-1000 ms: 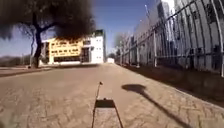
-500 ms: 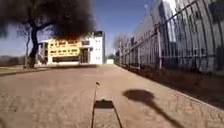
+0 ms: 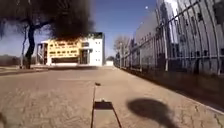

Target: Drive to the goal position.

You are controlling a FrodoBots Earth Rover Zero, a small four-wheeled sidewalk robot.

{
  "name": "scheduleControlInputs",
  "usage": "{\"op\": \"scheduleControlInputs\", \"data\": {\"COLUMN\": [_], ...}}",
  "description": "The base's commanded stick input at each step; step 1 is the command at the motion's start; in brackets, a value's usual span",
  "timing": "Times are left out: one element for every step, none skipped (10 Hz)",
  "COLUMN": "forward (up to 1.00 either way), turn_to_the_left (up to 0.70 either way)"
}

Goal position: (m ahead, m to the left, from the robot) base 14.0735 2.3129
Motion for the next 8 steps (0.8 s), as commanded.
{"op": "scheduleControlInputs", "data": {"forward": [1.0,1.0,1.0,1.0,1.0,1.0,1.0,1.0], "turn_to_the_left": [0.0,0.0,0.0,0.0,0.0,0.0,0.0,0.0]}}
